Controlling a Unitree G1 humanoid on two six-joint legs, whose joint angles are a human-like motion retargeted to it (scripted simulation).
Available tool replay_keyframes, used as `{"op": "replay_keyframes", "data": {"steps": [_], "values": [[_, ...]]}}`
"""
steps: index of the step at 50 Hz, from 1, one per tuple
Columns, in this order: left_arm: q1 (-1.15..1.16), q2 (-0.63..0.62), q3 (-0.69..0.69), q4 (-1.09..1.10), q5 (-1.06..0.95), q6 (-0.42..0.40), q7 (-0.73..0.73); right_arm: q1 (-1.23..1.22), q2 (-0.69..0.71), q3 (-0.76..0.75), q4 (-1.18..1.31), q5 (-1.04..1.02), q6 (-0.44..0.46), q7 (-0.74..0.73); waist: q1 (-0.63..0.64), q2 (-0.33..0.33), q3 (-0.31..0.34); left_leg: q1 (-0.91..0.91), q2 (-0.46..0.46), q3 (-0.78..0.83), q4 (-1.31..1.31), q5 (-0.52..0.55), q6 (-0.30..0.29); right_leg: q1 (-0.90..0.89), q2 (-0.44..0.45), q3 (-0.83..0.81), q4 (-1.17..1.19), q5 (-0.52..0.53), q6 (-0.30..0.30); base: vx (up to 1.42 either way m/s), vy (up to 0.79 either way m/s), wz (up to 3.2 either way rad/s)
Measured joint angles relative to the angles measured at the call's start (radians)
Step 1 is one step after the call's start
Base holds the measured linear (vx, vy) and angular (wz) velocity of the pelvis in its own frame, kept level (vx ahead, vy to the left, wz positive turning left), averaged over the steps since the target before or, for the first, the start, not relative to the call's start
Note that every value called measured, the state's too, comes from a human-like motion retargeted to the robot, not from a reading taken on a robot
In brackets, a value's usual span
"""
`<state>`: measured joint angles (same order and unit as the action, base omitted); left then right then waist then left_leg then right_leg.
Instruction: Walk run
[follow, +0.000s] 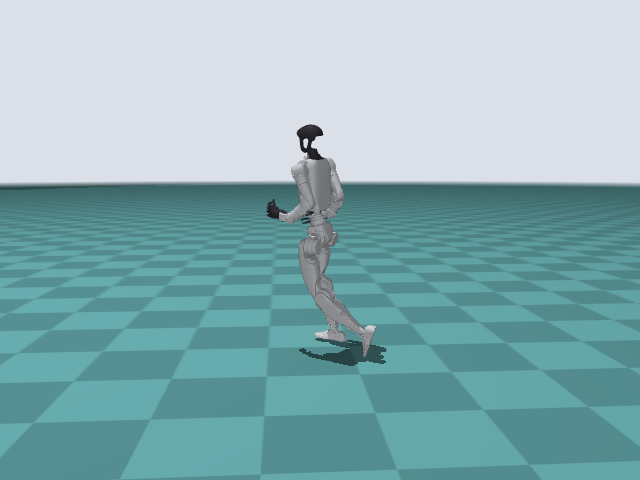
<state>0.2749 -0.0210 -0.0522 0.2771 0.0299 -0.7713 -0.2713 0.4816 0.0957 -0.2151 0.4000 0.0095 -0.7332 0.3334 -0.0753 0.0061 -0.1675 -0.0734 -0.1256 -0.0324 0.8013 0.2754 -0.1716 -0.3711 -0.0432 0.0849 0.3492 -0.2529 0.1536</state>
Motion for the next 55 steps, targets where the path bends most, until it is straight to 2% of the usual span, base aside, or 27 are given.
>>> {"op": "replay_keyframes", "data": {"steps": [2,5,7,11,13,15,17,18,20,22,25,26,27,30,32,35,36,37,38,40,42,44,46,48,50,53,55], "values": [[0.003,-0.035,0.019,0.057,0.015,-0.020,-0.066,-0.079,-0.011,-0.014,0.039,0.122,0.040,0.067,0.057,-0.018,-0.021,-0.159,0.091,0.060,0.269,-0.137,0.044,0.043,-0.025,-0.096,0.028,-0.066,-0.005,1.19,-0.24,1.69],[0.052,-0.083,0.020,0.108,-0.007,-0.036,-0.072,-0.176,-0.023,-0.024,0.069,0.205,0.108,0.181,0.147,-0.077,-0.044,-0.336,0.040,0.165,0.328,-0.326,0.157,0.151,-0.034,-0.119,-0.057,-0.039,-0.042,1.11,0.01,0.88],[0.092,-0.076,0.036,0.110,-0.006,-0.048,-0.082,-0.215,-0.044,-0.007,0.054,0.208,0.107,0.193,0.172,-0.107,-0.023,-0.449,0.029,0.224,0.245,-0.429,0.198,0.216,-0.037,-0.155,-0.118,0.082,-0.034,1.20,0.05,1.34],[0.100,-0.036,0.097,0.089,0.059,-0.061,-0.061,-0.239,-0.080,0.022,0.004,0.068,0.070,0.171,0.307,-0.181,0.025,-0.591,-0.009,0.347,-0.167,-0.537,0.286,0.341,-0.010,-0.106,-0.215,0.428,0.077,1.07,-0.08,0.55],[0.071,-0.021,0.116,0.084,0.086,-0.058,-0.023,-0.239,-0.070,0.011,-0.019,-0.045,0.068,0.133,0.352,-0.184,0.042,-0.607,0.024,0.383,-0.402,-0.554,0.297,0.386,0.049,-0.165,-0.237,0.603,0.107,1.22,-0.40,0.90],[0.025,-0.018,0.128,0.076,0.090,-0.048,0.002,-0.251,-0.062,0.003,-0.033,-0.132,0.058,0.075,0.370,-0.180,0.052,-0.616,0.082,0.453,-0.520,-0.456,0.383,0.406,0.105,-0.251,-0.220,0.736,0.108,1.25,-0.74,1.09],[-0.018,-0.013,0.125,0.060,0.080,-0.034,0.024,-0.260,-0.060,-0.013,-0.021,-0.195,0.043,0.026,0.321,-0.203,0.073,-0.573,0.104,0.450,-0.419,-0.534,0.433,0.402,0.139,-0.203,-0.056,0.774,0.108,1.58,-1.06,2.20],[-0.030,-0.003,0.121,0.046,0.075,-0.027,0.043,-0.254,-0.053,-0.015,-0.003,-0.229,0.034,0.009,0.266,-0.193,0.073,-0.532,0.106,0.446,-0.316,-0.657,0.433,0.387,0.174,-0.190,0.056,0.776,0.108,1.98,-0.43,2.65],[-0.049,0.017,0.095,0.048,0.075,-0.022,0.069,-0.206,-0.030,-0.037,0.062,-0.291,0.022,-0.010,0.209,-0.113,0.037,-0.583,-0.024,0.068,-0.196,-0.753,0.433,0.335,0.268,-0.243,0.166,0.753,0.070,1.83,0.29,1.96],[-0.136,0.019,0.190,0.088,0.079,-0.037,0.024,-0.175,-0.020,-0.031,0.120,-0.288,0.033,0.008,0.176,-0.049,0.032,-0.520,0.143,0.189,-0.105,-0.818,0.433,0.219,0.218,-0.256,0.379,0.556,0.005,1.45,0.15,0.47],[-0.191,0.026,0.136,0.079,0.114,-0.054,0.072,-0.103,-0.008,-0.034,0.143,-0.144,0.053,0.072,0.238,-0.028,0.020,-0.386,0.118,0.197,-0.187,-0.866,0.433,0.037,0.196,-0.133,0.452,0.340,-0.172,1.13,0.13,0.17],[-0.192,0.025,0.108,0.073,0.116,-0.056,0.089,-0.074,0.005,-0.053,0.135,-0.098,0.054,0.088,0.227,-0.027,0.029,-0.333,0.089,0.177,-0.246,-0.832,0.433,-0.018,0.169,-0.117,0.433,0.290,-0.193,0.32,0.16,1.49],[-0.190,0.023,0.080,0.069,0.112,-0.056,0.097,-0.047,0.017,-0.073,0.127,-0.061,0.052,0.098,0.203,-0.019,0.036,-0.281,0.063,0.151,-0.303,-0.789,0.433,-0.071,0.137,-0.109,0.406,0.244,-0.194,0.06,0.21,2.67],[-0.149,0.017,0.009,0.070,0.066,-0.044,0.067,0.015,0.035,-0.134,0.106,-0.034,0.024,0.067,0.065,0.036,0.045,-0.128,0.037,0.077,-0.444,-0.573,0.390,-0.184,0.054,-0.090,0.211,0.169,-0.101,0.11,0.23,2.96],[-0.102,0.017,-0.005,0.062,0.046,-0.030,0.051,0.016,0.037,-0.161,0.102,-0.055,-0.009,0.011,-0.002,0.054,0.054,-0.033,0.045,0.050,-0.502,-0.387,0.318,-0.205,0.039,-0.037,0.030,0.129,-0.105,0.26,0.12,1.94],[-0.050,0.008,0.030,0.051,0.048,-0.021,0.029,-0.056,0.020,-0.171,0.097,-0.084,-0.063,-0.110,-0.011,0.068,0.082,0.057,0.089,0.102,-0.487,-0.125,0.190,-0.220,-0.022,-0.037,-0.136,0.052,-0.163,-0.08,0.22,0.64],[-0.039,0.002,0.046,0.051,0.055,-0.022,0.025,-0.096,0.007,-0.171,0.091,-0.095,-0.067,-0.139,-0.004,0.041,0.103,0.067,0.073,0.122,-0.412,-0.064,0.156,-0.204,-0.051,-0.017,-0.141,0.111,-0.115,-0.07,0.10,0.07],[-0.027,-0.002,0.064,0.050,0.061,-0.023,0.023,-0.135,-0.006,-0.165,0.084,-0.103,-0.068,-0.159,0.008,0.021,0.118,0.060,0.067,0.140,-0.316,-0.008,0.127,-0.193,-0.069,-0.011,-0.117,0.095,-0.097,0.74,-0.24,-0.12],[-0.012,0.000,0.087,0.048,0.067,-0.026,0.024,-0.173,-0.017,-0.150,0.075,-0.105,-0.059,-0.160,0.029,0.014,0.123,0.017,0.078,0.156,-0.179,0.038,0.111,-0.192,-0.064,-0.033,-0.035,-0.073,-0.143,1.35,-0.48,0.13],[0.049,0.001,0.153,0.054,0.088,-0.040,0.010,-0.224,-0.035,-0.089,0.059,-0.074,-0.034,-0.130,0.018,0.022,0.147,-0.084,0.101,0.145,0.172,0.018,0.122,-0.121,0.034,0.053,0.136,-0.147,-0.115,1.72,-0.65,0.79],[0.061,-0.031,0.175,0.103,0.106,-0.052,0.002,-0.342,-0.073,-0.116,0.065,0.036,0.007,-0.070,0.086,0.039,0.153,-0.272,0.113,0.112,0.469,-0.163,0.131,-0.085,-0.019,-0.086,0.185,-0.211,-0.112,1.40,-0.28,0.71],[0.084,-0.065,0.191,0.142,0.108,-0.067,0.017,-0.448,-0.121,-0.179,0.067,0.167,0.040,0.038,0.172,0.024,0.133,-0.450,0.132,0.178,0.574,-0.297,0.137,-0.041,-0.017,-0.104,0.184,-0.260,-0.113,1.54,-0.05,-0.11],[0.133,-0.070,0.218,0.140,0.118,-0.083,0.017,-0.498,-0.156,-0.168,0.030,0.238,0.042,0.065,0.237,0.004,0.136,-0.596,0.152,0.248,0.557,-0.416,0.164,0.040,-0.006,-0.116,0.141,-0.274,-0.119,1.37,0.02,0.00],[0.172,-0.057,0.242,0.137,0.147,-0.099,0.008,-0.508,-0.201,-0.163,-0.017,0.278,0.033,0.068,0.305,-0.024,0.141,-0.742,0.148,0.298,0.465,-0.490,0.194,0.140,0.009,-0.127,0.039,-0.218,-0.126,1.67,0.11,0.17],[0.192,-0.040,0.265,0.145,0.179,-0.108,0.017,-0.481,-0.224,-0.174,-0.053,0.268,0.023,0.074,0.397,-0.085,0.140,-0.853,0.150,0.390,0.300,-0.547,0.239,0.250,0.041,-0.082,-0.099,-0.063,-0.119,1.81,0.07,-0.13],[0.176,-0.020,0.270,0.170,0.203,-0.105,0.053,-0.392,-0.185,-0.227,-0.049,0.144,0.027,0.075,0.460,-0.177,0.126,-0.934,0.145,0.494,-0.037,-0.620,0.320,0.384,0.030,-0.086,-0.241,0.404,0.046,1.74,-0.05,0.44],[0.127,-0.019,0.268,0.178,0.208,-0.086,0.084,-0.336,-0.130,-0.254,-0.003,0.007,0.039,0.040,0.466,-0.208,0.102,-0.966,0.186,0.480,-0.216,-0.642,0.330,0.418,0.066,-0.229,-0.280,0.697,0.108,2.28,-0.27,0.71]]}}
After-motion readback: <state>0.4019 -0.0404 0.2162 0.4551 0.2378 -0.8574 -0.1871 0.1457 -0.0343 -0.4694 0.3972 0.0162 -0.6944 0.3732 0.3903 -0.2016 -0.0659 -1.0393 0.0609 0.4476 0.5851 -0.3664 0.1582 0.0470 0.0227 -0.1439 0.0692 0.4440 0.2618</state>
